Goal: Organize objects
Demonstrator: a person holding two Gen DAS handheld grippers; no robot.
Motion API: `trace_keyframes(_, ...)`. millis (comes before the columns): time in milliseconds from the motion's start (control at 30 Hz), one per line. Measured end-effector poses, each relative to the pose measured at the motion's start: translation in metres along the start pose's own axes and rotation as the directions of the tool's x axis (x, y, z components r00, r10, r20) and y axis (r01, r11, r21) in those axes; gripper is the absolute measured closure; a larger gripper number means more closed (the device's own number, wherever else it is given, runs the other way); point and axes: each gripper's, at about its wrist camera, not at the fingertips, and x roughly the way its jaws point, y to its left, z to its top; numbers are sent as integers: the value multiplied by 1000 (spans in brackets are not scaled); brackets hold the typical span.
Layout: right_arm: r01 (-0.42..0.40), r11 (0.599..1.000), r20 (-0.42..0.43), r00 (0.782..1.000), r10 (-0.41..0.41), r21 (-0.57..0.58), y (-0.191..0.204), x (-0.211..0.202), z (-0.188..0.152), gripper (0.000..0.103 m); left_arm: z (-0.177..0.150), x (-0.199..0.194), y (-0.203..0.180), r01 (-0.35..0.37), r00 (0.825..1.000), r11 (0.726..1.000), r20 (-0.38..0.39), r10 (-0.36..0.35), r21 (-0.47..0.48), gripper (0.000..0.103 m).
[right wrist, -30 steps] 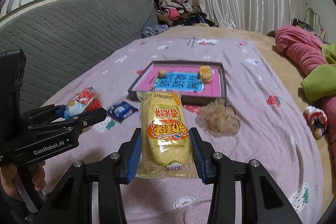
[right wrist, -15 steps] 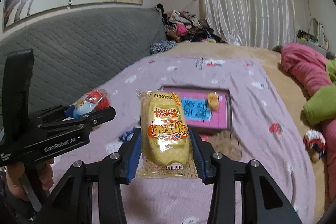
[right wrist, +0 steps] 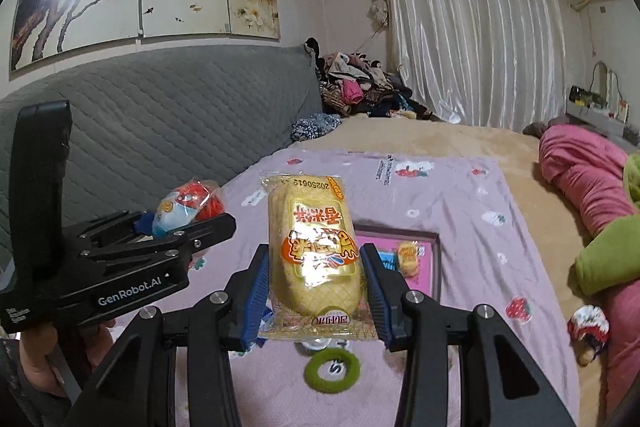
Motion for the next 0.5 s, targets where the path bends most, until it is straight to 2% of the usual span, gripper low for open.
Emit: trace_keyframes(500, 35, 999, 9, 999, -35, -6, -6, 11, 20, 58, 18, 12, 8, -2, 1000, 1000, -1, 2, -5, 52)
